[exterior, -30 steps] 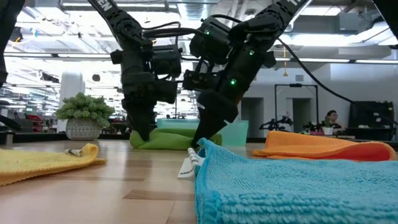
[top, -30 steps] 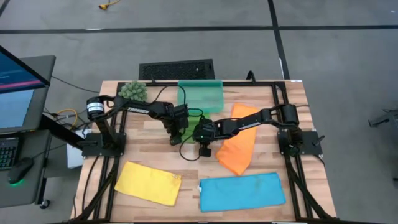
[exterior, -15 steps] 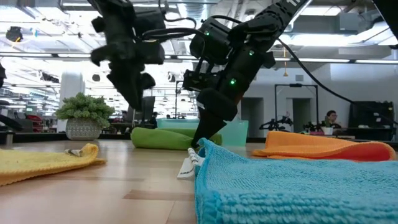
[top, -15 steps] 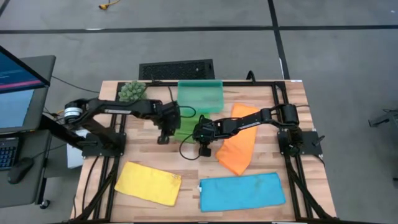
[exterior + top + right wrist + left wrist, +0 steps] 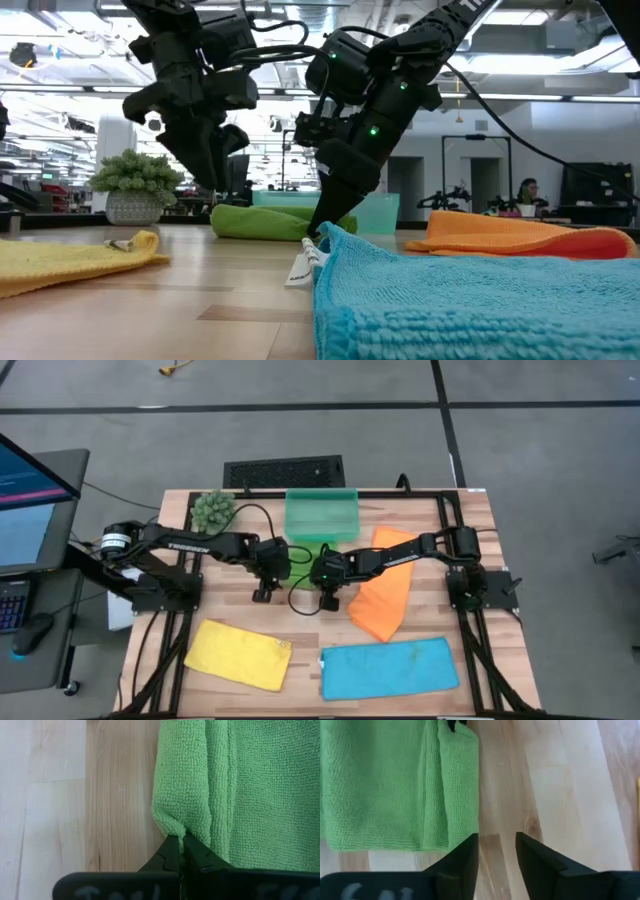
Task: Roll microfiber towels into tight, uniform cylinder then place into a basket
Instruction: Roll the green towel
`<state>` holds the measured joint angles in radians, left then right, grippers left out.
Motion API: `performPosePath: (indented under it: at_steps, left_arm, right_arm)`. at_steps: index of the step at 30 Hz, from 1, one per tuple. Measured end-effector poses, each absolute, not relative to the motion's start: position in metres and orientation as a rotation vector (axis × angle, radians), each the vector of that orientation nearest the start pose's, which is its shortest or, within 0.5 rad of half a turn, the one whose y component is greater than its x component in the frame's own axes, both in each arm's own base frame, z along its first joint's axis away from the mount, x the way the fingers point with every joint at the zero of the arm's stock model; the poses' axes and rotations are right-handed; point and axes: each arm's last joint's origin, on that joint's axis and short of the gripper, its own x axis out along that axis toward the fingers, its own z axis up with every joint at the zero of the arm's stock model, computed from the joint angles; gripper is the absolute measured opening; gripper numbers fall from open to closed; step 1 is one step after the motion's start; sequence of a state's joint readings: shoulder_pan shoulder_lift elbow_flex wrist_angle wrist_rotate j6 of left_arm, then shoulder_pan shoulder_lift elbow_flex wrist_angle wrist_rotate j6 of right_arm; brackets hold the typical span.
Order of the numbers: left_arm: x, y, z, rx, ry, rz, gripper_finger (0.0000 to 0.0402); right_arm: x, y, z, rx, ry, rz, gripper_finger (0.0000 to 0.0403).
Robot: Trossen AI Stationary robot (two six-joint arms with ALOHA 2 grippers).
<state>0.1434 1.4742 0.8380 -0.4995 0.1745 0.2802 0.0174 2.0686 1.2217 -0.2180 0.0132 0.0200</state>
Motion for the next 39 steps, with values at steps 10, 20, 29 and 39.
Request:
performPosePath:
  at_steps: [10,20,29,39]
  left_arm:
    - [0.270,0.021,0.178,0.249,1.057,-0.167,0.0191]
    - [0.274,0.021,0.174,0.245,1.053,-0.172,0.0177]
    - [0.283,0.010,0.135,0.243,1.205,-0.202,0.0174]
    - [0.288,0.011,0.156,0.311,1.146,-0.107,0.0174]
  right_arm:
    - [0.402,0.007,0.109,0.007,1.067,-0.002,0.0015]
    - [0.406,0.006,0.111,0.036,1.051,0.012,0.0013]
    - [0.406,0.008,0.111,0.038,1.052,0.018,0.0011]
    - [0.406,0.008,0.111,0.053,1.052,0.011,0.0010]
